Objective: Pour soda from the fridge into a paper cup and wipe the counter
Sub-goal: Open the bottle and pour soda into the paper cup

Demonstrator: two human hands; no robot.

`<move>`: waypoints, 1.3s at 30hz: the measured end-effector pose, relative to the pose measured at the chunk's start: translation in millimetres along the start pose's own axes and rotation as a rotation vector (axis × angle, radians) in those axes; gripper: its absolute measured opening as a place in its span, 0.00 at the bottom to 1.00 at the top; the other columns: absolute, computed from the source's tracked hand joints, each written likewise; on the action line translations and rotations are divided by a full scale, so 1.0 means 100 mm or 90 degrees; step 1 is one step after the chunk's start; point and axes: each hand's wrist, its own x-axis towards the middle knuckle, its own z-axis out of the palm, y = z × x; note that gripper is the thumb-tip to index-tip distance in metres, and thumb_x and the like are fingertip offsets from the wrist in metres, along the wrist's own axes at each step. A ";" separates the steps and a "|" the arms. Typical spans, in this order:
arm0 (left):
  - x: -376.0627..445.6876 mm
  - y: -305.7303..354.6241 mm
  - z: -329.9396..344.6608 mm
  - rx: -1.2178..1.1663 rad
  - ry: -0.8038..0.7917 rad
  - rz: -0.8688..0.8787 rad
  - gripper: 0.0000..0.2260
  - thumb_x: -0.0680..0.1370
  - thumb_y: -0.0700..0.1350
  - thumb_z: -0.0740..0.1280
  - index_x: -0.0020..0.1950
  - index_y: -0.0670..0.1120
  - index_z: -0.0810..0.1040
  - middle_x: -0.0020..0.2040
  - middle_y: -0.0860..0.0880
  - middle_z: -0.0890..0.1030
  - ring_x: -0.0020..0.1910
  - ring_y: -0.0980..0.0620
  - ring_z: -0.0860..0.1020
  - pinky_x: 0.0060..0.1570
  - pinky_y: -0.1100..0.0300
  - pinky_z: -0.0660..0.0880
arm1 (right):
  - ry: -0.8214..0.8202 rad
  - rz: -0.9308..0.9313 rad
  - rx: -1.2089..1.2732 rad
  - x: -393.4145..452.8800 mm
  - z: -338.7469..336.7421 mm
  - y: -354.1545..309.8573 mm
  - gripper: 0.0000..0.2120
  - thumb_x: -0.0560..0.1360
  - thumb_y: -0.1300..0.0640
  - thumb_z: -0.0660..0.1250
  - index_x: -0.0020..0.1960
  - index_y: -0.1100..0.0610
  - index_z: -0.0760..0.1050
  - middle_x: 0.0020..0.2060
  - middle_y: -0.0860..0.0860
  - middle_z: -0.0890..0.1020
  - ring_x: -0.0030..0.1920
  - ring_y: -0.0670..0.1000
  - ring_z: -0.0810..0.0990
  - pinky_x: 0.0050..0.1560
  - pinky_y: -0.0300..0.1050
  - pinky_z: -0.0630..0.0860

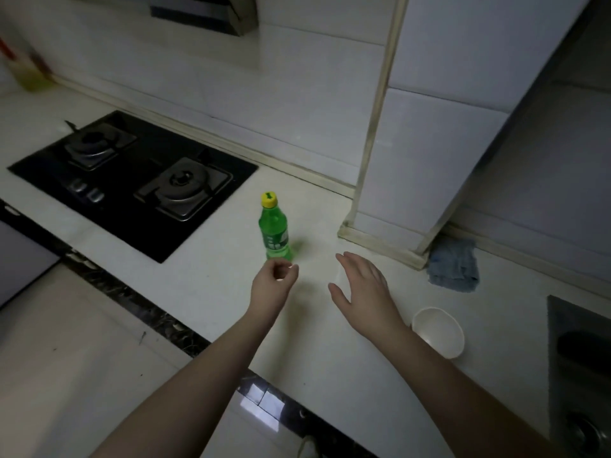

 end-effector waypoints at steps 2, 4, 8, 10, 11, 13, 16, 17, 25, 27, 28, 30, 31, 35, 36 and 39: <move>0.13 0.00 -0.07 0.003 0.091 0.006 0.10 0.73 0.47 0.73 0.45 0.46 0.73 0.40 0.49 0.76 0.37 0.53 0.74 0.36 0.61 0.69 | -0.008 -0.013 0.002 0.11 0.04 -0.09 0.29 0.76 0.42 0.55 0.73 0.53 0.63 0.71 0.51 0.67 0.72 0.51 0.63 0.70 0.46 0.58; 0.27 -0.02 -0.10 -0.007 0.159 -0.017 0.16 0.71 0.47 0.75 0.50 0.46 0.71 0.45 0.47 0.73 0.41 0.49 0.74 0.40 0.57 0.71 | -0.014 -0.023 0.001 0.20 0.08 -0.17 0.28 0.77 0.44 0.58 0.74 0.53 0.63 0.71 0.51 0.67 0.72 0.51 0.63 0.70 0.47 0.58; 0.55 -0.02 -0.09 0.003 0.141 -0.056 0.35 0.69 0.50 0.78 0.70 0.49 0.65 0.64 0.44 0.70 0.60 0.47 0.73 0.59 0.49 0.74 | -0.030 -0.030 0.003 0.30 0.12 -0.28 0.27 0.78 0.46 0.59 0.75 0.53 0.61 0.72 0.50 0.65 0.72 0.51 0.61 0.71 0.45 0.55; 0.67 0.01 -0.07 0.004 0.113 -0.049 0.42 0.68 0.52 0.79 0.76 0.50 0.60 0.71 0.44 0.67 0.69 0.46 0.69 0.66 0.46 0.71 | -0.034 -0.033 0.003 0.33 0.14 -0.31 0.28 0.78 0.44 0.57 0.75 0.53 0.60 0.72 0.50 0.65 0.72 0.51 0.60 0.71 0.45 0.55; 0.73 0.03 -0.06 -0.001 0.102 -0.044 0.45 0.67 0.52 0.79 0.77 0.51 0.57 0.73 0.45 0.66 0.71 0.46 0.67 0.67 0.46 0.69 | -0.032 -0.036 0.007 0.34 0.15 -0.32 0.28 0.78 0.44 0.57 0.75 0.53 0.60 0.72 0.50 0.66 0.72 0.51 0.61 0.71 0.45 0.56; 0.84 0.08 -0.03 -0.008 0.075 -0.030 0.47 0.67 0.52 0.79 0.78 0.53 0.55 0.75 0.47 0.65 0.72 0.45 0.66 0.68 0.45 0.68 | -0.029 -0.038 0.016 0.37 0.16 -0.32 0.28 0.78 0.45 0.59 0.75 0.53 0.59 0.72 0.49 0.66 0.72 0.50 0.61 0.71 0.45 0.56; 0.97 0.12 0.01 -0.026 0.028 -0.015 0.47 0.65 0.52 0.80 0.77 0.55 0.56 0.72 0.49 0.69 0.69 0.47 0.70 0.67 0.45 0.69 | -0.026 -0.029 0.028 0.37 0.14 -0.31 0.28 0.79 0.46 0.59 0.76 0.51 0.57 0.73 0.48 0.65 0.72 0.49 0.60 0.71 0.44 0.55; 1.00 0.12 0.01 -0.036 0.015 -0.013 0.46 0.65 0.52 0.81 0.76 0.55 0.58 0.70 0.50 0.71 0.66 0.48 0.71 0.65 0.46 0.70 | -0.024 -0.027 0.031 0.37 0.13 -0.31 0.28 0.79 0.46 0.59 0.76 0.51 0.56 0.73 0.48 0.64 0.72 0.49 0.60 0.71 0.43 0.55; 1.05 0.09 0.02 0.003 0.019 0.019 0.24 0.68 0.51 0.77 0.60 0.52 0.72 0.49 0.54 0.79 0.49 0.52 0.78 0.47 0.57 0.75 | 0.000 -0.019 0.085 0.38 -0.01 -0.20 0.28 0.79 0.47 0.60 0.76 0.50 0.57 0.71 0.47 0.66 0.71 0.47 0.62 0.70 0.42 0.58; 0.99 0.14 0.01 0.041 -0.003 0.045 0.24 0.68 0.50 0.77 0.60 0.53 0.72 0.48 0.56 0.78 0.47 0.57 0.77 0.43 0.62 0.72 | 0.005 -0.022 0.094 0.39 -0.05 -0.16 0.27 0.79 0.47 0.60 0.75 0.50 0.58 0.71 0.47 0.67 0.70 0.47 0.63 0.69 0.42 0.60; 0.96 0.17 0.00 0.055 -0.012 0.056 0.23 0.68 0.50 0.77 0.60 0.53 0.72 0.48 0.57 0.78 0.46 0.58 0.77 0.42 0.63 0.71 | 0.011 -0.024 0.100 0.40 -0.09 -0.16 0.26 0.79 0.47 0.60 0.75 0.50 0.59 0.70 0.47 0.68 0.70 0.47 0.64 0.69 0.43 0.60; 0.89 0.20 0.00 0.097 -0.041 0.082 0.23 0.68 0.49 0.77 0.58 0.53 0.73 0.47 0.57 0.79 0.45 0.58 0.77 0.41 0.62 0.71 | 0.030 -0.022 0.118 0.41 -0.16 -0.15 0.25 0.79 0.48 0.60 0.74 0.50 0.61 0.68 0.47 0.70 0.68 0.47 0.67 0.68 0.44 0.64; 0.84 0.22 0.00 0.127 -0.060 0.103 0.22 0.67 0.49 0.77 0.57 0.52 0.73 0.46 0.56 0.79 0.44 0.57 0.77 0.41 0.62 0.71 | 0.045 -0.015 0.128 0.42 -0.20 -0.16 0.24 0.79 0.47 0.60 0.74 0.49 0.61 0.66 0.46 0.72 0.65 0.47 0.69 0.66 0.45 0.66; 0.59 0.27 0.09 0.218 -0.119 0.185 0.20 0.64 0.48 0.77 0.52 0.51 0.74 0.44 0.54 0.80 0.42 0.54 0.79 0.40 0.60 0.73 | 0.067 0.037 0.160 0.44 -0.38 -0.20 0.23 0.78 0.42 0.58 0.71 0.45 0.63 0.48 0.43 0.77 0.44 0.43 0.77 0.47 0.46 0.75; 0.52 0.28 0.12 0.231 -0.129 0.196 0.21 0.63 0.48 0.77 0.52 0.51 0.74 0.44 0.54 0.80 0.42 0.53 0.79 0.40 0.59 0.74 | 0.061 0.042 0.159 0.44 -0.42 -0.21 0.22 0.78 0.41 0.58 0.70 0.45 0.64 0.44 0.43 0.77 0.40 0.43 0.77 0.44 0.46 0.75; 0.31 0.33 0.21 0.279 -0.148 0.220 0.23 0.63 0.53 0.76 0.55 0.51 0.74 0.45 0.54 0.81 0.43 0.52 0.80 0.40 0.58 0.76 | 0.044 0.050 0.115 0.40 -0.52 -0.21 0.18 0.77 0.41 0.59 0.63 0.48 0.70 0.35 0.47 0.79 0.36 0.47 0.78 0.39 0.47 0.75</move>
